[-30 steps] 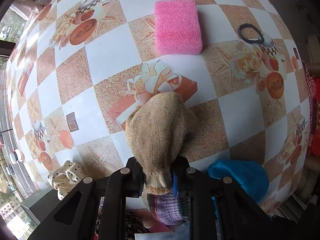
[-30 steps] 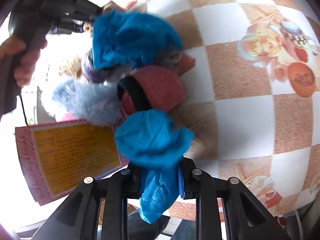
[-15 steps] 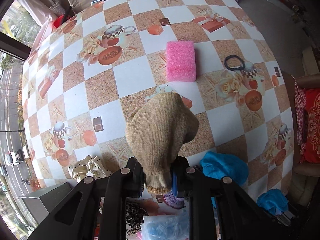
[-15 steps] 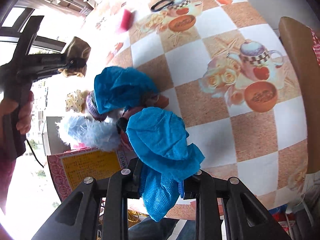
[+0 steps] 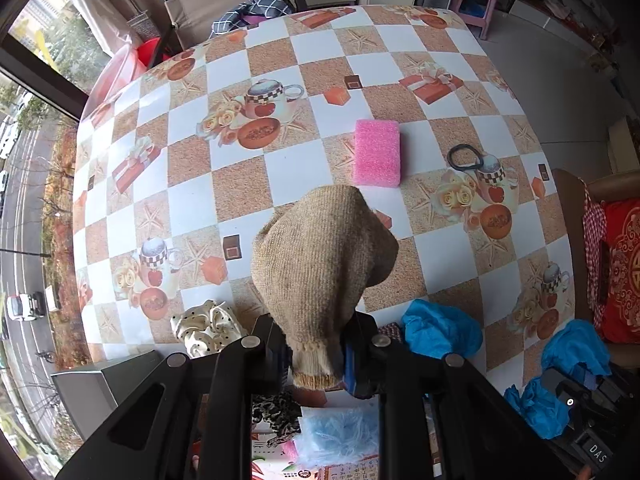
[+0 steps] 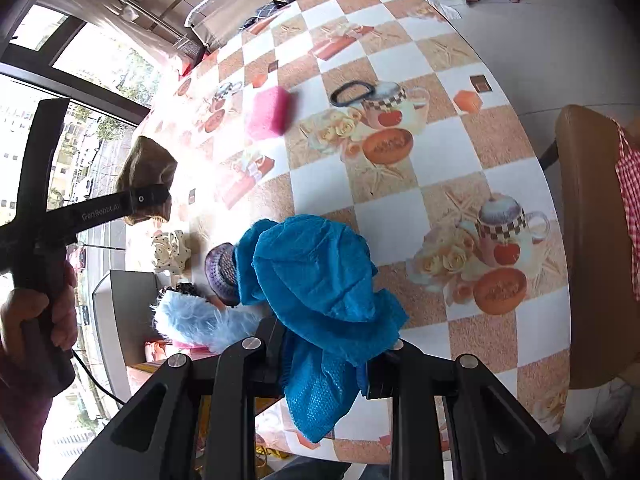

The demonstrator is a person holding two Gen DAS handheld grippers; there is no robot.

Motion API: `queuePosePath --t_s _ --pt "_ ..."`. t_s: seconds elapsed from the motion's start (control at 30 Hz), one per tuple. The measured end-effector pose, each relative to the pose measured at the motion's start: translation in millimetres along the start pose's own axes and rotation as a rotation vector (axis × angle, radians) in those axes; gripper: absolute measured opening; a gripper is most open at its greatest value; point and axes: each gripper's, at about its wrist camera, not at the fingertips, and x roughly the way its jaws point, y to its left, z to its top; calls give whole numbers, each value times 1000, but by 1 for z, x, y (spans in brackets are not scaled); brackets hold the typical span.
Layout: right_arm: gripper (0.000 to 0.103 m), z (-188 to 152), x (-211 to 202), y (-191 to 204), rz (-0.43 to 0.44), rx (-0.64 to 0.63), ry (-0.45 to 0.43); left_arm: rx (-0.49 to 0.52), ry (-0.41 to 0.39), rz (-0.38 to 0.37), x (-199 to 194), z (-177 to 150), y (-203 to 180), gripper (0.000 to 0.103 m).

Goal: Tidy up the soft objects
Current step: 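Carry the beige glove and blue glove with both tools over the white box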

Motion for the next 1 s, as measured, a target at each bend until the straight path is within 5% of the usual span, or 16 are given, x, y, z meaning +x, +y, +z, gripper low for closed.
queuePosePath --t_s 0.4,1.0 --pt "26 27 -1 93 11 -200 -3 -118 -67 33 -29 -37 65 22" --pt "26 -7 24 214 53 -437 59 -307 -81 26 -47 -127 148 22"
